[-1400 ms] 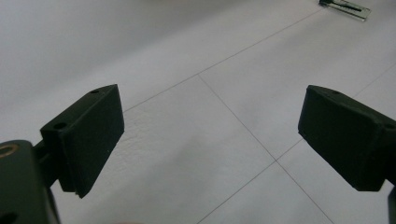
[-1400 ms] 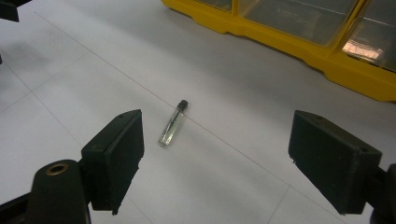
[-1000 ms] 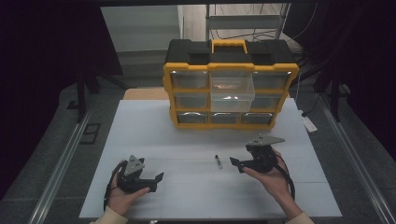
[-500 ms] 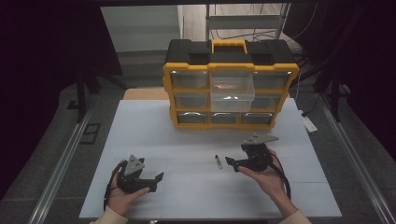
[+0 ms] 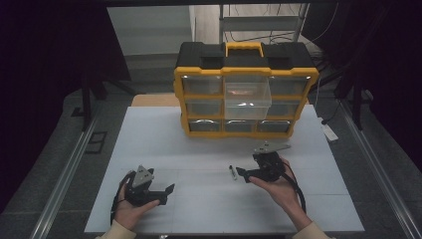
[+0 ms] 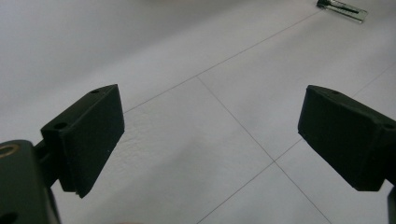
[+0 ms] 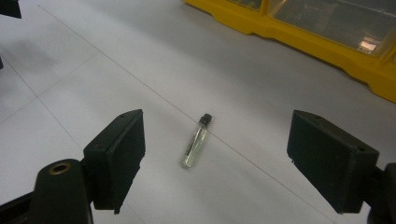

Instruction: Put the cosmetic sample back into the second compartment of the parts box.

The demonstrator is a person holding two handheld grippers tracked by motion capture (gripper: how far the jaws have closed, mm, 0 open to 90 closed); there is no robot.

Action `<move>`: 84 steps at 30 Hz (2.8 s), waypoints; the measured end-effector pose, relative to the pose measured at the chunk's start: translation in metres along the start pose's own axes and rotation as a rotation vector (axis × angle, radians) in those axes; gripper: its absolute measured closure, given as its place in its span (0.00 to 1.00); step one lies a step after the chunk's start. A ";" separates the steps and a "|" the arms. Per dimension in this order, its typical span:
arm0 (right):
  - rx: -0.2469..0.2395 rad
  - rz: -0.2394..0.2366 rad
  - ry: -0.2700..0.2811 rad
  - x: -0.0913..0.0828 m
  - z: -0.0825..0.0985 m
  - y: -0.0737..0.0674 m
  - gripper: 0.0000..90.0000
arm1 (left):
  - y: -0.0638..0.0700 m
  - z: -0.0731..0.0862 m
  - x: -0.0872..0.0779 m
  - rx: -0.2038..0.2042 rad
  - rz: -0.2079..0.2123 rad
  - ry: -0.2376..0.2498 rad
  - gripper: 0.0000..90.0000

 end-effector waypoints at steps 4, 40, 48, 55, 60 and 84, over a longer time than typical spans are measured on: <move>-0.008 -0.002 -0.017 0.006 -0.001 -0.004 0.22 | 0.000 0.000 0.000 0.000 0.001 -0.002 0.08; -0.039 0.035 -0.144 0.048 -0.003 -0.023 0.26 | 0.000 0.001 0.000 0.006 0.002 -0.014 0.09; -0.052 0.049 -0.167 0.054 -0.002 -0.026 0.29 | 0.000 0.001 0.000 0.005 0.002 -0.012 0.09; -0.076 0.062 -0.182 0.060 -0.001 -0.027 0.35 | 0.000 0.001 0.000 0.005 0.002 -0.013 0.09; -0.094 0.077 -0.203 0.065 0.002 -0.028 0.38 | 0.000 0.001 -0.001 0.005 0.000 -0.012 0.09; -0.126 0.106 -0.269 0.072 0.007 -0.034 0.78 | -0.001 0.002 -0.001 0.006 0.002 -0.019 0.09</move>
Point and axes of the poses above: each handheld gripper's, and its own axes: x roughly forward along the jaws, z roughly out of its underside, y roughly to its right, the point moved 4 cm from there along x, roughly forward along the jaws, and after that the axes turned 10 degrees about z, right-handed, at the moved point
